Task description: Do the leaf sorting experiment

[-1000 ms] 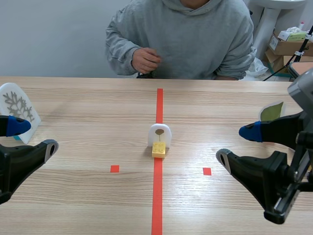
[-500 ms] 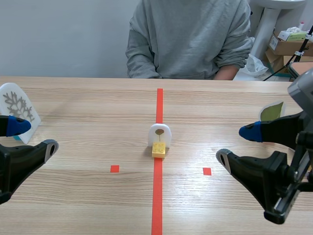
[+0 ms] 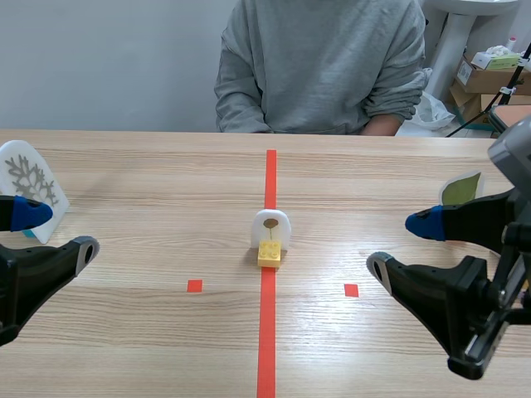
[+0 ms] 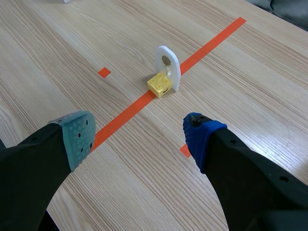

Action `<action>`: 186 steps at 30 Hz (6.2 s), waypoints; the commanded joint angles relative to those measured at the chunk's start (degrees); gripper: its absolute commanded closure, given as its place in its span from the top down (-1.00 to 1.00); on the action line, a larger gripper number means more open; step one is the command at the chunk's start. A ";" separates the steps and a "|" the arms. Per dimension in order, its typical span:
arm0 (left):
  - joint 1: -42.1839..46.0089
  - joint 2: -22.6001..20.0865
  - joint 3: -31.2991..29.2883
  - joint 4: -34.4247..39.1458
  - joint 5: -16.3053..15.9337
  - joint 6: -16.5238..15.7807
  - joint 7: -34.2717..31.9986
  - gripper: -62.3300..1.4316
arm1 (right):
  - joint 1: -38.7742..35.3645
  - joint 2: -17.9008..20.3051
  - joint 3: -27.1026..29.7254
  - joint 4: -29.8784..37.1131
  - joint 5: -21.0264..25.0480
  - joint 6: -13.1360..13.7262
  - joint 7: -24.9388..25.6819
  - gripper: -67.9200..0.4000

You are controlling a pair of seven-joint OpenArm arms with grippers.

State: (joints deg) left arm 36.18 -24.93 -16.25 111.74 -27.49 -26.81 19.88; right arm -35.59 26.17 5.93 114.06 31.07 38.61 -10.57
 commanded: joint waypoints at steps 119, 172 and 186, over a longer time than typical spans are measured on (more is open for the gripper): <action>-0.02 1.38 0.15 0.61 -0.20 0.04 -0.74 0.39 | 66.71 -16.22 -42.38 -69.88 -16.59 -1.75 0.37 -0.49; -0.04 1.22 0.15 0.61 -0.20 0.04 -0.74 0.39 | 34.49 -7.93 3.17 -42.75 -10.62 -21.97 -12.92 -0.96; -0.04 1.22 0.15 0.61 -0.20 0.04 -0.74 0.39 | 33.22 -8.52 3.10 -42.95 -13.20 -27.28 -15.67 -0.96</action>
State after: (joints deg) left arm 36.18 -23.83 -16.25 111.74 -27.29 -26.81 19.88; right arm -2.17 17.43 8.88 71.31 17.50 11.57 -26.92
